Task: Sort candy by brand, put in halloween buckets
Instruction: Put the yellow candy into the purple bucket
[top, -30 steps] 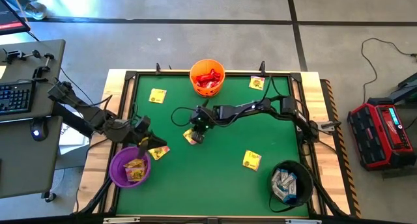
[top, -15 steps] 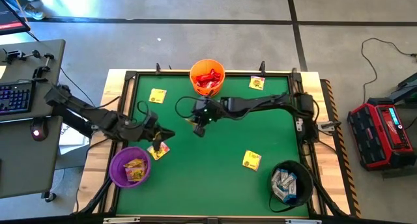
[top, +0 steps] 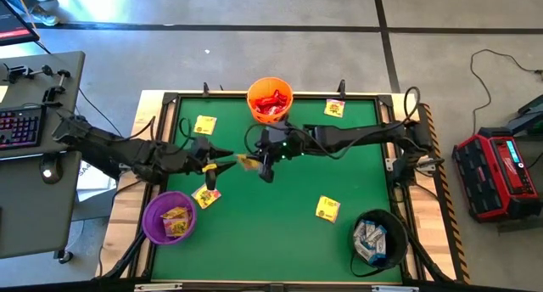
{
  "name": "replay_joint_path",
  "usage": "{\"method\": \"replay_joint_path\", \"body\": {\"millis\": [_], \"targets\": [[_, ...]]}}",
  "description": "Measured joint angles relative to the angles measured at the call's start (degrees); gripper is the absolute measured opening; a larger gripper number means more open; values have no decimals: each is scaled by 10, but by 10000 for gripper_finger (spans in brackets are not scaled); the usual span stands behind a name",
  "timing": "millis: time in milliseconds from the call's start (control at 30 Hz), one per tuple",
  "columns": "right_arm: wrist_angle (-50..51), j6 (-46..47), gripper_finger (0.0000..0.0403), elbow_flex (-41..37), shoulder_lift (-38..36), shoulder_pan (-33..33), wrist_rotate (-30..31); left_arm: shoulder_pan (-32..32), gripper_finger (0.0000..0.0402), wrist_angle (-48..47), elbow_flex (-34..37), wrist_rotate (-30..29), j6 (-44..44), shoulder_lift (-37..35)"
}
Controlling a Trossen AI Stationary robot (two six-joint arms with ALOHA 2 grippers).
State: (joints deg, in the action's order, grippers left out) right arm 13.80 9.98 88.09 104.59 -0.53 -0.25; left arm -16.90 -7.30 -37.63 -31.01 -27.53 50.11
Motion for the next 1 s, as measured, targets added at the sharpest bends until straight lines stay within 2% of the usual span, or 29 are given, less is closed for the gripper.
{"method": "replay_joint_path", "body": {"millis": [233,433,567,767,900,1000], "targets": [[-7,-6,0,0,-2,26,-4,20,181,-22,-24,50,49,10],[-17,-15,0,0,-1,38,-7,26,181,-105,-90,122,101,59],[-19,-22,0,0,-1,41,-8,27,181,-191,-134,130,107,104],[-25,-30,0,0,-1,43,-17,29,180,-228,-163,144,117,136],[-26,-40,0,0,-1,44,-17,35,160,-228,-163,173,113,137],[-25,-46,0,0,-1,45,-17,36,123,-228,-163,178,116,134]]}}
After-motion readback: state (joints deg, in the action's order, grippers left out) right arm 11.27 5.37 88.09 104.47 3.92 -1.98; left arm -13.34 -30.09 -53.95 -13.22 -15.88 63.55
